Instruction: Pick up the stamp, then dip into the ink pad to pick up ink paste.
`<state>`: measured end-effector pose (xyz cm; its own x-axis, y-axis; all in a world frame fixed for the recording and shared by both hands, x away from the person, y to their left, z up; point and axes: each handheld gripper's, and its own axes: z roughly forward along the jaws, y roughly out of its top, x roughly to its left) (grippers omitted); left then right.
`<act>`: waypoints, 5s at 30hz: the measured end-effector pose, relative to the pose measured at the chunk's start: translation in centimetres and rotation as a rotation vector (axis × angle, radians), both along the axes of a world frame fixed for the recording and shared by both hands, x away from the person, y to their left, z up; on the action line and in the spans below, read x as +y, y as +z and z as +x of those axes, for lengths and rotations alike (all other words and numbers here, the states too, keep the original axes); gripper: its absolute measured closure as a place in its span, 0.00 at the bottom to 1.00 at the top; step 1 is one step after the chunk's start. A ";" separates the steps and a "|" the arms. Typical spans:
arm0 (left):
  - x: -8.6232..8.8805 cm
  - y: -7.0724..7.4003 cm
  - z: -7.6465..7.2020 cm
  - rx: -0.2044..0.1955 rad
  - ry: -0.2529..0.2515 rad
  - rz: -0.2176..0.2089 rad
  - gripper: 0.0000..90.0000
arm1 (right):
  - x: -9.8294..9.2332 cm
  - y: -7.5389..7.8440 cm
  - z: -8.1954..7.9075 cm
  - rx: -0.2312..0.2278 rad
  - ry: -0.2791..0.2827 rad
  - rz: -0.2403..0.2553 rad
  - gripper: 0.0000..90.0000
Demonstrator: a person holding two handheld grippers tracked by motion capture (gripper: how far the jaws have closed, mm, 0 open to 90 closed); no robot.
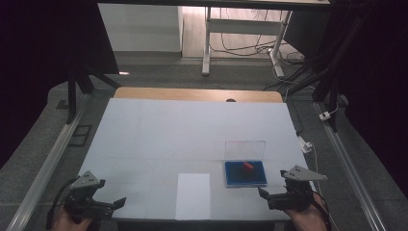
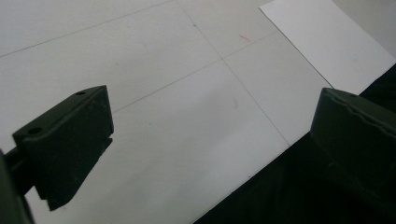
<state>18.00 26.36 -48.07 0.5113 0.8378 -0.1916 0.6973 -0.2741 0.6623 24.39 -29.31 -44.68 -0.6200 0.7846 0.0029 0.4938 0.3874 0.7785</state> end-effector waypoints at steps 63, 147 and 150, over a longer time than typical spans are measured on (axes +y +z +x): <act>0.2 -0.1 0.3 0.010 0.003 0.023 0.00 | 4.6 -2.7 9.6 0.168 0.199 -0.152 0.79; 0.2 -0.2 0.5 0.022 -0.009 0.021 0.00 | 7.8 -3.0 7.7 0.139 0.313 -0.188 0.89; 0.2 -0.2 0.5 0.023 -0.009 0.023 0.00 | 7.9 -3.1 7.6 0.137 0.309 -0.191 0.89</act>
